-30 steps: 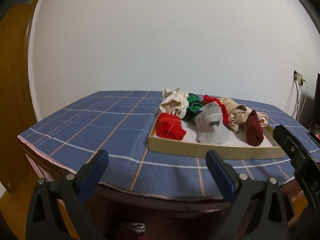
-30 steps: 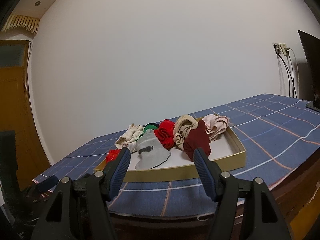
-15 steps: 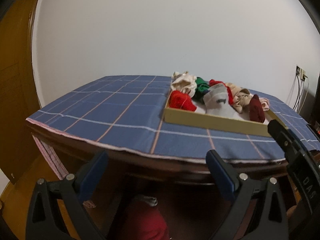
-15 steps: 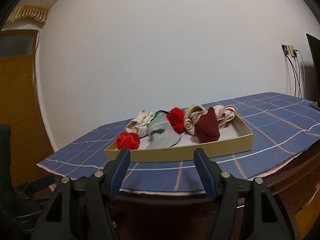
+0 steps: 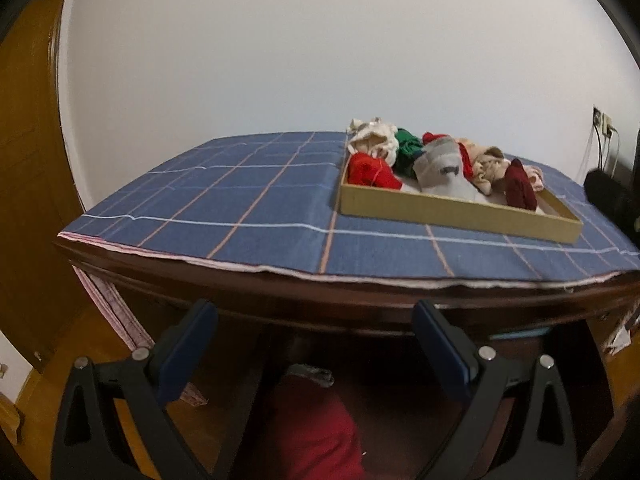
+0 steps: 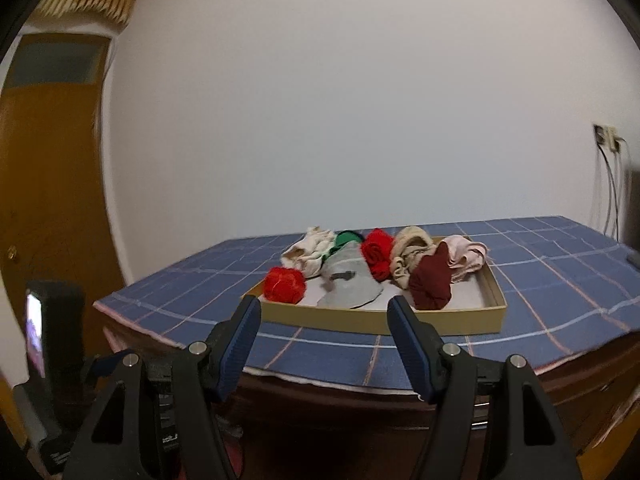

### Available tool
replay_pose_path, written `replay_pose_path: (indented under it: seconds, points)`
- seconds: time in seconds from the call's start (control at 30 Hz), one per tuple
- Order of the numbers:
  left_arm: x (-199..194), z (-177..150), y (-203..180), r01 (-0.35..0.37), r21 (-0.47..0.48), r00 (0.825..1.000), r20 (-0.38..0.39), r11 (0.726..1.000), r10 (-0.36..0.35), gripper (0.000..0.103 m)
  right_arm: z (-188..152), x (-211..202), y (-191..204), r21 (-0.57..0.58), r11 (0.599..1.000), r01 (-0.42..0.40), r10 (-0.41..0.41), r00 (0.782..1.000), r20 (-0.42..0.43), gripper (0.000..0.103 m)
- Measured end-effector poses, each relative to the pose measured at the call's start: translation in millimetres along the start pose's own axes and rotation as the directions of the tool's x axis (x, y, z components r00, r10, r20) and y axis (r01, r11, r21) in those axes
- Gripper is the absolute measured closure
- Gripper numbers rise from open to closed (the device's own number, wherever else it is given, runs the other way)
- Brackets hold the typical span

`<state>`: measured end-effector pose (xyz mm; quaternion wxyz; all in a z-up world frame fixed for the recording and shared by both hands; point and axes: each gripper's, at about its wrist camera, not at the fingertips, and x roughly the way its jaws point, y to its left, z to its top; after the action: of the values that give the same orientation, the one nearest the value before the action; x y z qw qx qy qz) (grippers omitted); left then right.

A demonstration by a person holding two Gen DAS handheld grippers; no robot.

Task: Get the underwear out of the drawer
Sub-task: 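Move both open tools back from the tray and down toward the open drawer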

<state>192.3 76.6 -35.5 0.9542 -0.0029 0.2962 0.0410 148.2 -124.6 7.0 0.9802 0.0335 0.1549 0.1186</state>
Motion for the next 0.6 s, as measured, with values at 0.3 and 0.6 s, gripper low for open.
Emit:
replay_pose_path:
  seconds: [0.3,0.6]
  points:
    - [-4,-7,3,-0.006,0.035,0.999,-0.045,0.999,0.007,0.004,-9,-2,5,-0.024,0.994,-0.108,0.102,0.976,-0.192,0.035]
    - [-9,-28,15,0.000,0.097,0.993,-0.117,0.995,0.012,0.004,-32,-8,11,-0.049,0.986,-0.161,0.137,0.936,-0.325,0.035]
